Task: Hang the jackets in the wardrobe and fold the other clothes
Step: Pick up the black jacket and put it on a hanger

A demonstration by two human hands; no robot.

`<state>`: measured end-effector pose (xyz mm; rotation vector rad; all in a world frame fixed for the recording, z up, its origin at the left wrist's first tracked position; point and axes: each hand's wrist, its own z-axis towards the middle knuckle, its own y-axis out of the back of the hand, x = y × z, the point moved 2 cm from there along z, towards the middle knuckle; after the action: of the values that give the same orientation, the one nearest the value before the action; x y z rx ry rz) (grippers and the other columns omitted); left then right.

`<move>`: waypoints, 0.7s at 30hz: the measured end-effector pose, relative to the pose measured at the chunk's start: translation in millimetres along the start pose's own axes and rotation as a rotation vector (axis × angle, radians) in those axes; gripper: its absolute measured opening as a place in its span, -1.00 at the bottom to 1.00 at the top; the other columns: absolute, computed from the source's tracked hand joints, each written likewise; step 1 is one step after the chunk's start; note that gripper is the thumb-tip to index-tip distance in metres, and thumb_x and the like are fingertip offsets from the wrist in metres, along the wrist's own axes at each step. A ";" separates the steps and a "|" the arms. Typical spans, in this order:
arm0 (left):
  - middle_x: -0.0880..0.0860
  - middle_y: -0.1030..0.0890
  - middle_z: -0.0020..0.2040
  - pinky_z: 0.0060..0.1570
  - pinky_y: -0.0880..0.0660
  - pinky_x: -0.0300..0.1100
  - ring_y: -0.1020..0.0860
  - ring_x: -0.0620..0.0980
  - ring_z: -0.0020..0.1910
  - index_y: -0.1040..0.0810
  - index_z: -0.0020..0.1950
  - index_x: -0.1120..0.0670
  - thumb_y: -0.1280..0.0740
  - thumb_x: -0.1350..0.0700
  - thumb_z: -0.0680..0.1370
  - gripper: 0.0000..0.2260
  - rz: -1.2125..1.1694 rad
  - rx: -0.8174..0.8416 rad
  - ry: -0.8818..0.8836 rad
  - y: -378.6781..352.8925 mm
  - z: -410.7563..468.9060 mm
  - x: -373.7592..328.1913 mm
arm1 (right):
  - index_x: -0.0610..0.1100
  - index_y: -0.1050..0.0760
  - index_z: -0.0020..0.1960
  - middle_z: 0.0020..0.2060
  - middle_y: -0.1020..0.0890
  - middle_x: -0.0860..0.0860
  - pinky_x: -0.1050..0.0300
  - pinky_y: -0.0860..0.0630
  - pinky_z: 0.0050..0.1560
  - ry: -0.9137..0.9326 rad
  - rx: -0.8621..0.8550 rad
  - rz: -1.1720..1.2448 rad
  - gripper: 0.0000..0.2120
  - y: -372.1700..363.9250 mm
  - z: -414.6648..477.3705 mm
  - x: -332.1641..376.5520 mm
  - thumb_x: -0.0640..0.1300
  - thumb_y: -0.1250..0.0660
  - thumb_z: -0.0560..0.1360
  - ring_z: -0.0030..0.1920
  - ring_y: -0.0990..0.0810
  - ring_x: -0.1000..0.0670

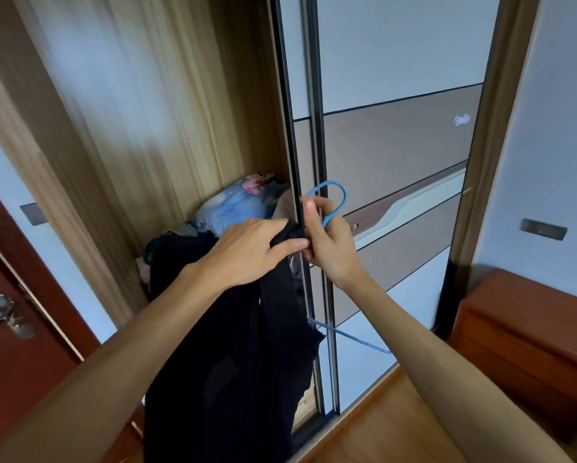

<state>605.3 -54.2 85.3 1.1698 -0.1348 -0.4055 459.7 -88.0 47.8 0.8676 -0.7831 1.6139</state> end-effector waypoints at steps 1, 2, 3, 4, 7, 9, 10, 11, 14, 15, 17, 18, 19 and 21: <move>-0.07 -0.49 -0.37 -0.36 -0.26 -0.16 -0.46 -0.17 -0.37 -0.47 -0.22 -0.04 -0.21 -0.30 0.57 -0.62 -0.046 0.014 0.000 1.5 -0.8 7.4 | -0.23 -0.40 0.25 -0.50 -0.45 -0.05 0.26 -0.37 -0.52 -0.044 0.040 -0.003 -0.61 0.0 3.0 -1.8 0.07 -0.09 0.67 -0.53 -0.42 0.05; -0.07 -0.48 -0.39 -0.36 -0.28 -0.15 -0.46 -0.17 -0.39 -0.45 -0.26 -0.04 -0.25 -0.27 0.58 -0.64 -0.112 0.006 0.003 3.9 -1.9 15.8 | -0.22 -0.42 0.27 -0.46 -0.50 -0.10 0.26 -0.41 -0.46 -0.099 0.096 -0.015 -0.53 2.7 6.6 -3.7 0.14 -0.06 0.65 -0.48 -0.47 0.02; -0.04 -0.52 -0.38 -0.33 -0.36 -0.09 -0.48 -0.16 -0.38 -0.47 -0.27 -0.02 -0.29 -0.25 0.58 -0.64 -0.183 -0.017 0.024 5.2 -2.8 27.4 | -0.20 -0.46 0.27 -0.41 -0.56 -0.14 0.24 -0.46 -0.39 -0.163 0.157 -0.046 -0.45 10.0 11.2 -10.2 0.21 -0.01 0.63 -0.41 -0.53 -0.02; -0.02 -0.57 -0.35 -0.29 -0.44 -0.04 -0.52 -0.11 -0.35 -0.52 -0.24 0.03 -0.32 -0.21 0.58 -0.64 -0.246 -0.050 0.065 8.2 -4.8 37.8 | -0.19 -0.51 0.25 -0.35 -0.61 -0.17 0.21 -0.52 -0.28 -0.223 0.220 -0.095 -0.41 21.1 14.6 -19.4 0.25 0.01 0.61 -0.35 -0.59 -0.05; -0.07 -0.62 -0.34 -0.29 -0.44 -0.26 -0.53 -0.18 -0.33 -0.58 -0.19 0.16 -0.39 -0.03 0.59 -0.71 -0.431 -0.110 0.197 20.1 -16.3 68.9 | -0.22 -0.58 0.10 -0.20 -0.67 -0.24 0.06 -0.61 -0.07 -0.422 0.311 -0.108 -0.59 74.8 12.8 -66.0 0.13 -0.24 0.59 -0.27 -0.67 -0.07; -0.08 -0.64 -0.31 -0.26 -0.45 -0.30 -0.55 -0.21 -0.30 -0.60 -0.18 0.14 -0.39 0.03 0.60 -0.77 -0.526 -0.126 0.211 28.7 -23.6 80.2 | -0.29 -0.57 0.08 -0.11 -0.67 -0.29 0.00 -0.66 -0.04 -0.525 0.310 -0.123 -0.50 101.7 0.4 -100.8 0.07 -0.54 0.36 -0.21 -0.69 -0.11; -0.04 -0.66 -0.28 -0.22 -0.47 -0.28 -0.57 -0.18 -0.27 -0.61 -0.17 0.16 -0.38 0.07 0.61 -0.79 -0.565 -0.130 0.200 32.5 -25.8 82.4 | -0.29 -0.58 0.09 -0.07 -0.68 -0.30 -0.07 -0.65 0.04 -0.567 0.323 -0.190 -0.51 105.7 -8.1 -115.5 0.02 -0.58 0.33 -0.13 -0.70 -0.15; -0.01 -0.67 -0.27 -0.20 -0.48 -0.28 -0.59 -0.16 -0.26 -0.61 -0.17 0.17 -0.35 0.12 0.62 -0.79 -0.607 -0.128 0.187 35.2 -26.7 82.6 | -0.27 -0.58 0.11 -0.01 -0.69 -0.29 -0.16 -0.61 0.15 -0.595 0.354 -0.285 -0.62 101.7 -16.5 -127.8 -0.09 -0.54 0.40 -0.02 -0.69 -0.20; 0.03 -0.69 -0.27 -0.16 -0.52 -0.31 -0.63 -0.11 -0.25 -0.61 -0.20 0.22 -0.31 0.13 0.63 -0.74 -0.680 -0.099 0.163 37.8 -23.4 72.8 | -0.14 -0.56 0.23 0.12 -0.66 -0.15 -0.04 -0.56 0.22 -0.633 0.486 -0.334 -0.49 57.6 -36.8 -151.4 -0.05 -0.59 0.33 0.17 -0.63 -0.12; 0.06 -0.69 -0.27 -0.16 -0.52 -0.31 -0.63 -0.09 -0.25 -0.61 -0.21 0.22 -0.32 0.11 0.62 -0.73 -0.706 -0.087 0.161 36.6 -22.0 68.0 | -0.07 -0.54 0.25 0.07 -0.66 -0.04 0.10 -0.59 0.12 -0.649 0.529 -0.285 -0.45 38.0 -38.8 -156.1 -0.06 -0.61 0.31 0.10 -0.65 0.01; 0.07 -0.69 -0.28 -0.18 -0.52 -0.31 -0.63 -0.08 -0.26 -0.61 -0.25 0.16 -0.32 0.07 0.60 -0.73 -0.771 -0.063 0.167 31.0 -19.2 61.0 | 0.05 -0.53 0.29 -0.02 -0.64 0.04 0.20 -0.59 -0.02 -0.561 0.550 -0.276 -0.45 6.8 -34.2 -172.9 -0.19 -0.57 0.35 -0.04 -0.65 0.08; 0.06 -0.68 -0.30 -0.20 -0.51 -0.31 -0.62 -0.08 -0.28 -0.61 -0.28 0.11 -0.32 0.08 0.60 -0.72 -0.790 -0.052 0.178 28.3 -18.7 58.5 | 0.05 -0.49 0.35 0.06 -0.64 0.00 0.11 -0.59 0.07 -0.489 0.567 -0.324 -0.40 -10.1 -32.4 -176.3 -0.23 -0.56 0.37 0.05 -0.65 -0.01; 0.05 -0.67 -0.32 -0.21 -0.50 -0.33 -0.61 -0.09 -0.29 -0.59 -0.32 0.09 -0.32 0.07 0.61 -0.70 -0.792 -0.046 0.188 25.7 -18.4 57.7 | -0.02 -0.42 0.43 0.19 -0.61 -0.09 -0.01 -0.54 0.21 -0.449 0.617 -0.352 -0.38 -26.9 -29.4 -172.7 -0.29 -0.50 0.42 0.18 -0.60 -0.11; 0.03 -0.65 -0.33 -0.22 -0.47 -0.35 -0.59 -0.12 -0.30 -0.55 -0.33 0.14 -0.33 0.03 0.60 -0.67 -0.778 -0.069 0.200 23.3 -20.9 61.9 | -0.20 -0.39 0.43 0.28 -0.56 -0.21 -0.05 -0.44 0.30 -0.343 0.653 -0.551 -0.48 -42.4 -20.9 -172.7 -0.32 -0.39 0.49 0.28 -0.53 -0.21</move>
<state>674.4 -51.9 91.9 1.1564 0.5235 -0.9602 522.9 -148.1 -108.6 1.6918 -0.1787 1.2299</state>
